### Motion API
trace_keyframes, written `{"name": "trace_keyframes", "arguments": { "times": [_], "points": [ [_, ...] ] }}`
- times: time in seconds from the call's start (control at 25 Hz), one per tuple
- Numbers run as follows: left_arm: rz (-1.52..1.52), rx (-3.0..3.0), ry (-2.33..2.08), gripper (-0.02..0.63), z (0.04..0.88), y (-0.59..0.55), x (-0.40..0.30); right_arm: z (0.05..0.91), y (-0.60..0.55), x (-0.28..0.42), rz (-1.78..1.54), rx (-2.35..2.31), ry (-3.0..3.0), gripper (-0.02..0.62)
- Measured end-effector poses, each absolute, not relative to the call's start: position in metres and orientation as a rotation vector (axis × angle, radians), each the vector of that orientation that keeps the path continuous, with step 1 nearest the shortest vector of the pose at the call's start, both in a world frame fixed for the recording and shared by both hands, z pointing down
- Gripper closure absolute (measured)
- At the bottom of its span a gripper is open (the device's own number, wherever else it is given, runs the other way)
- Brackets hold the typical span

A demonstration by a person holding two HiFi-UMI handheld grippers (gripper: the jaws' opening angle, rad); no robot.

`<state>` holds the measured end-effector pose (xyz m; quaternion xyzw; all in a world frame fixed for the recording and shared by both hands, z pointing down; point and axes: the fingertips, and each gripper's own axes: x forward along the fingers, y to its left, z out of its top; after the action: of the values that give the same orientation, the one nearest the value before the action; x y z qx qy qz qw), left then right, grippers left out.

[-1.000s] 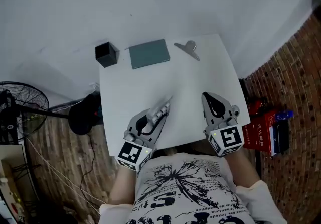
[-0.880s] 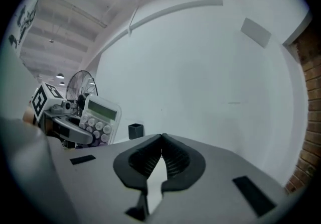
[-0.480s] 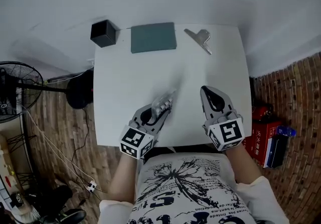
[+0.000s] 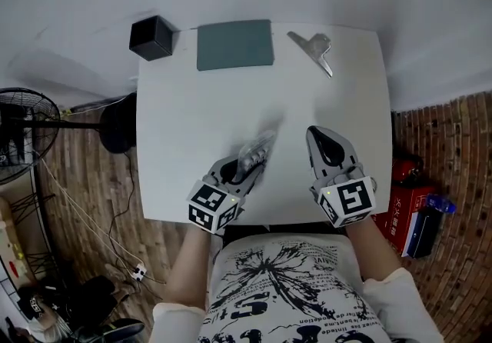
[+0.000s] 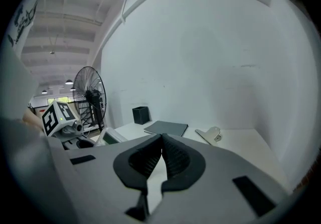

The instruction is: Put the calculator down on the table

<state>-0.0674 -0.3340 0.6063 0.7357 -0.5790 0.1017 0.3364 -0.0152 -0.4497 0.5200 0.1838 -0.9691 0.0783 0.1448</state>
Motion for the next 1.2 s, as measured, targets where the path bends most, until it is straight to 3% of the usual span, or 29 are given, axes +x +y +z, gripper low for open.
{"name": "trace_keyframes", "arguments": {
  "times": [0.92, 1.2],
  "points": [
    [0.376, 1.749, -1.671, 0.347, 0.632, -0.351, -0.127, 0.535, -0.449, -0.036, 0.253, 0.481, -2.768, 0.580],
    [0.505, 1.731, -1.723, 0.392, 0.639, -0.346, -0.136, 0.526, -0.447, -0.038, 0.239, 0.477, -2.783, 0.580]
  ]
}}
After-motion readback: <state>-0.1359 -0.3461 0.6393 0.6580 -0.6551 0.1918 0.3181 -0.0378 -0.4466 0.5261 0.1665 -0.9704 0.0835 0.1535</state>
